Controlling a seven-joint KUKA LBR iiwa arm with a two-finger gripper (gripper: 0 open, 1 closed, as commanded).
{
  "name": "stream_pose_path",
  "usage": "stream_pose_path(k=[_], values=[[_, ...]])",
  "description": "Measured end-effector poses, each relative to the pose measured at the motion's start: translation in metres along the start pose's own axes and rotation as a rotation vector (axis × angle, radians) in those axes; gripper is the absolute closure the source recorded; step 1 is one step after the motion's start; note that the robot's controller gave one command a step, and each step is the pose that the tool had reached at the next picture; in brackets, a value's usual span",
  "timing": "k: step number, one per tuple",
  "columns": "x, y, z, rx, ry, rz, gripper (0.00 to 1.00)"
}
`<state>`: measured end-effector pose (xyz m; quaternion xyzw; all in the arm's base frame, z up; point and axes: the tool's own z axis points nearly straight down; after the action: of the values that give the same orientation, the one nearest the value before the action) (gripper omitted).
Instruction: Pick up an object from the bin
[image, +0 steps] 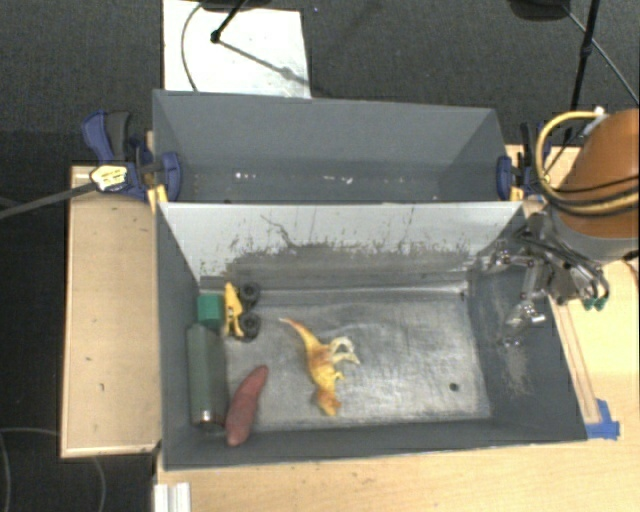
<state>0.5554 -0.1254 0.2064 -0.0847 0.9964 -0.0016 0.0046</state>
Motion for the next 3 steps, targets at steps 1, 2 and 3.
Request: stream_pose_path(k=[1,2,3], values=[[0.016,0.003,0.000,-0.006,0.009,-0.112,0.00],[0.004,0.033,0.044,0.000,-0.002,-0.067,0.00],[0.002,0.042,0.059,-0.002,0.001,-0.036,0.00]])
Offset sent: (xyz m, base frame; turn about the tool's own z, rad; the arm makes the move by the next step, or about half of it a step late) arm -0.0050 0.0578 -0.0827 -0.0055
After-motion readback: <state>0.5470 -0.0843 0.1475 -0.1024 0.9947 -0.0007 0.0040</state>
